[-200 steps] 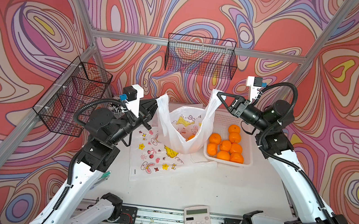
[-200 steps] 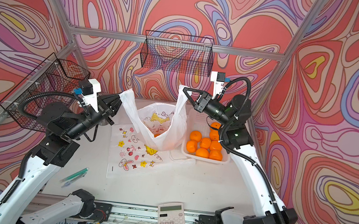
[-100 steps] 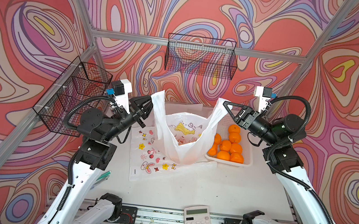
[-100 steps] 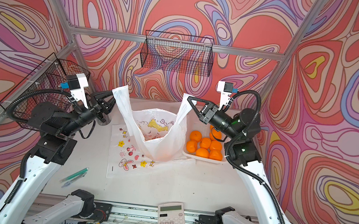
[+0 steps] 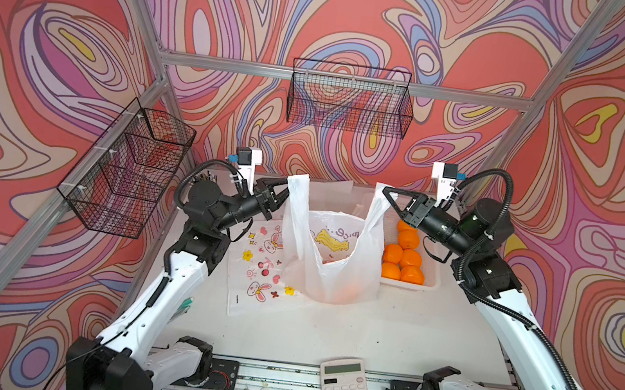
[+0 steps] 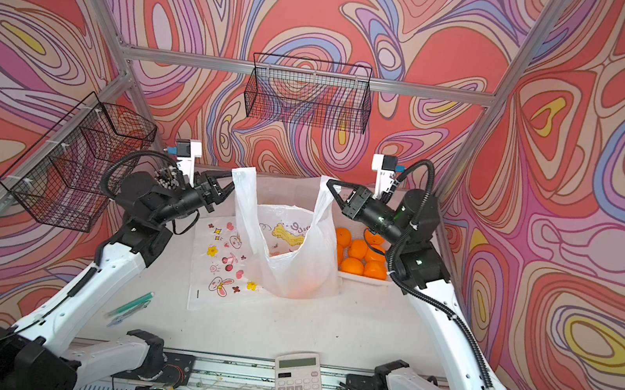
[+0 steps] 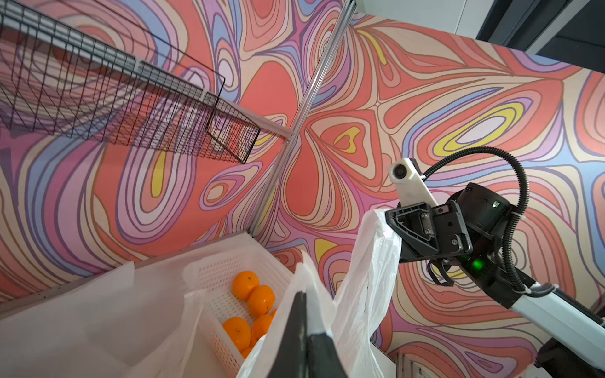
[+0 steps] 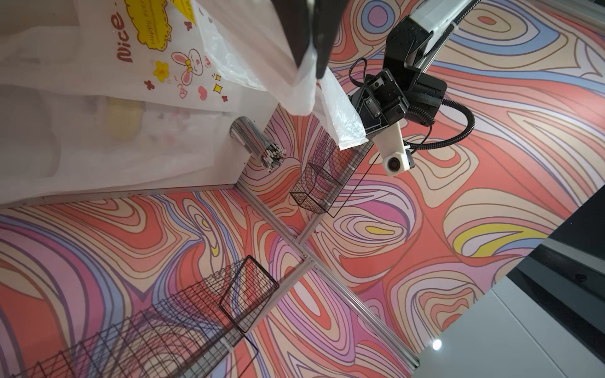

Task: Place the oranges into plastic bags & tie knots
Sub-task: Adjust the plastic bag at the center of the board.

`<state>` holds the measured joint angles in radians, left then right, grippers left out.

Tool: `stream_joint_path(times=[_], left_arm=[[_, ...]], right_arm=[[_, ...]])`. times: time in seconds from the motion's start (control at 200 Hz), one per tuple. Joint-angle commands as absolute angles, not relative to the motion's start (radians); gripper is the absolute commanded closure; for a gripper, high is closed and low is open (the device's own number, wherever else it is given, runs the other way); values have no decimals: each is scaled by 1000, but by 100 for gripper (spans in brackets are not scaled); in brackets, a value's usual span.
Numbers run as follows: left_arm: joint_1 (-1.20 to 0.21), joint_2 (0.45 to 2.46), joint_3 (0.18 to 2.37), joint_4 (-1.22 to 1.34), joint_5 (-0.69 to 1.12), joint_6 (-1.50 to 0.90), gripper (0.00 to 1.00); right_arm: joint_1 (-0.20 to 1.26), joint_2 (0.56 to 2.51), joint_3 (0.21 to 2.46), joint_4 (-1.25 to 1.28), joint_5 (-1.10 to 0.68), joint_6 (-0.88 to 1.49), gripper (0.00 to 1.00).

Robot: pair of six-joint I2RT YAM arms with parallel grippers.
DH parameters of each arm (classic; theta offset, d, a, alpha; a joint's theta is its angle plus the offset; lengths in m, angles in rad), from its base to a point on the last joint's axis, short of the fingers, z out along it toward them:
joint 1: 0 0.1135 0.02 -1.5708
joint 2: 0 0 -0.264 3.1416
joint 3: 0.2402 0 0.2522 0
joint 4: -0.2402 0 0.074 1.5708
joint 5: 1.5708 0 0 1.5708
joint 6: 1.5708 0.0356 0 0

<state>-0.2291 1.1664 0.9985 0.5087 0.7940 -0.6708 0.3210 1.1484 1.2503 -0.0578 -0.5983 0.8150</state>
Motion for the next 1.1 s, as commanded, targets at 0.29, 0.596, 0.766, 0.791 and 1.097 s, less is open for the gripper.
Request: stream_joint_path(times=[0.29,0.596,0.766,0.791,1.097], left_arm=[[-225,1288,1116,675,1002,-701,100],[-246,1311,1149,689,1062,-697,100],[-262,1327,1165,698,1083,-696,100],[-263,1330,1167,702,1086,-698,100],[-265,1339,1180,693,1093,-696,100]], right_arm=[[319,1118,1461,-235,-587,292,37],[404,1314,1620,-351,-808,105,39],[482,1465,1764,-470,-837,-9,34],[488,1479,1775,-474,-840,-13,34],[533,1539,1711,-378,-884,15,38]])
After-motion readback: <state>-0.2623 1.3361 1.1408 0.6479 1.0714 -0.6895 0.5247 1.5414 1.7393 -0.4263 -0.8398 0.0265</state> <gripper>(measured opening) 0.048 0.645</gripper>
